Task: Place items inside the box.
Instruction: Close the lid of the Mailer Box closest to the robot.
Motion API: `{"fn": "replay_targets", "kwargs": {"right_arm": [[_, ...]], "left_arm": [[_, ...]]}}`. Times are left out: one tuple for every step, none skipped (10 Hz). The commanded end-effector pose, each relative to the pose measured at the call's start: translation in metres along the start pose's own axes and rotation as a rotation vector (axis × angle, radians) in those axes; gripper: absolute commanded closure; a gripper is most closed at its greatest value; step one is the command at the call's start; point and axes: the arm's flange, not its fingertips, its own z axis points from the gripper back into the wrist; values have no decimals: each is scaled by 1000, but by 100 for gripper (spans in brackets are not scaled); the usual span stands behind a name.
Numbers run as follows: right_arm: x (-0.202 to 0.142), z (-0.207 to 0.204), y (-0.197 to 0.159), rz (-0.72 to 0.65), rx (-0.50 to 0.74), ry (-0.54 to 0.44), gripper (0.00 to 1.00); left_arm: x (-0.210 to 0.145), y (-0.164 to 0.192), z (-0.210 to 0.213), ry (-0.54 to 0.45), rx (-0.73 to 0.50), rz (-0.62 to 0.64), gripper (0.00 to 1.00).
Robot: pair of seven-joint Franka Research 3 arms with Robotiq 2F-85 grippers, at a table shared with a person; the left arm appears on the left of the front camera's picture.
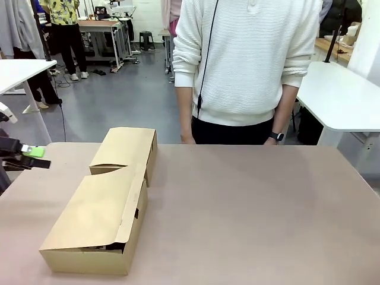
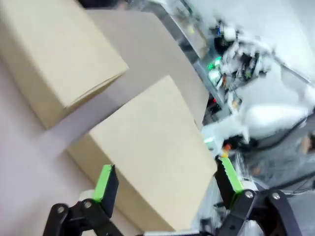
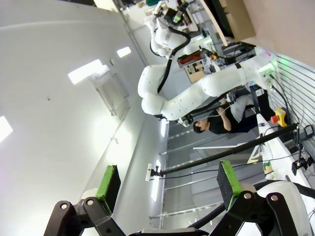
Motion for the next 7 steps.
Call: {"fn": "replay_targets", "kwargs": {"right_arm": [[-2, 0, 6, -18, 12, 5, 0], [-2, 0, 6, -18, 12, 5, 0], [-2, 0, 6, -18, 12, 5, 0], [-2, 0, 6, -18, 12, 5, 0], [-2, 0, 6, -18, 12, 5, 0], [-2, 0, 6, -18, 12, 5, 0], [-2, 0, 6, -18, 12, 5, 0]], "left_arm": [[9, 10, 27, -58, -169, 285, 0], [0, 0, 0, 0, 0, 0, 0], [0, 0, 0, 0, 0, 0, 0], [0, 0, 0, 0, 0, 0, 0], [0, 0, 0, 0, 0, 0, 0], [0, 0, 0, 0, 0, 0, 0], [0, 0, 0, 0, 0, 0, 0]]}}
